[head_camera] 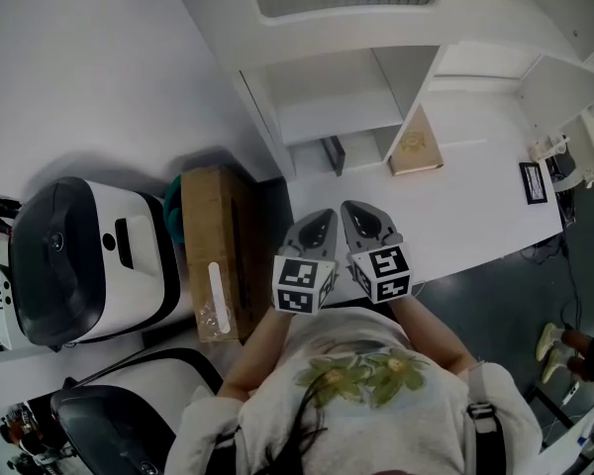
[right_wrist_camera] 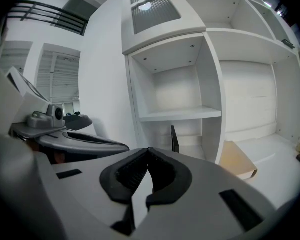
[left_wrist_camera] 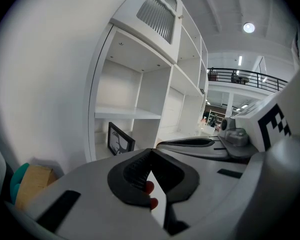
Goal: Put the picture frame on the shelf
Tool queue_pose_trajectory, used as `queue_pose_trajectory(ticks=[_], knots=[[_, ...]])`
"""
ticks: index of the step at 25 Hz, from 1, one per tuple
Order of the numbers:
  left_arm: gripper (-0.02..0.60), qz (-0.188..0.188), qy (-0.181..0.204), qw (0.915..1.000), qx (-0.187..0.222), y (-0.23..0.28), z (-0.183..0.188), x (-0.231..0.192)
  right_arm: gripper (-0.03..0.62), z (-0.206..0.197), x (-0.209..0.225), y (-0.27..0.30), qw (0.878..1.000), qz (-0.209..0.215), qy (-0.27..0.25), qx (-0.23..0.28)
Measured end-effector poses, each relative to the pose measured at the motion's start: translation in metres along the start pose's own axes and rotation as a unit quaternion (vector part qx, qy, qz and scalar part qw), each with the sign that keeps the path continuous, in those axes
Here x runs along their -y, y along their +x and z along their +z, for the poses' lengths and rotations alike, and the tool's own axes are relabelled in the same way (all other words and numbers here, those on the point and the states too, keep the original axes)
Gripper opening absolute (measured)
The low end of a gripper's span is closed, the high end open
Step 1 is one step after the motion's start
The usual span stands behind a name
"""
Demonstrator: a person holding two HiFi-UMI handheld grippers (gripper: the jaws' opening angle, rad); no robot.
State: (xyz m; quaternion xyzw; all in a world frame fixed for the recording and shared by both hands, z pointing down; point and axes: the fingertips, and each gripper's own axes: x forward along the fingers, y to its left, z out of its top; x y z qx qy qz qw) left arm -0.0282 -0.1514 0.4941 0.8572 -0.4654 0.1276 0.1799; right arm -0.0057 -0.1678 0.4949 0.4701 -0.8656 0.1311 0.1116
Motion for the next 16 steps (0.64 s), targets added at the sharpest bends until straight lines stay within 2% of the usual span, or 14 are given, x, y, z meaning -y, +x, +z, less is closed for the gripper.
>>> queue_pose_trajectory(ticks=[16], knots=[[0.023,0.01,-0.007,0.9999,-0.001,-0.013,-0.008,0.006,0.031,0.005,-0.01,-0.019,1.0,0.009,0.007,0.012]])
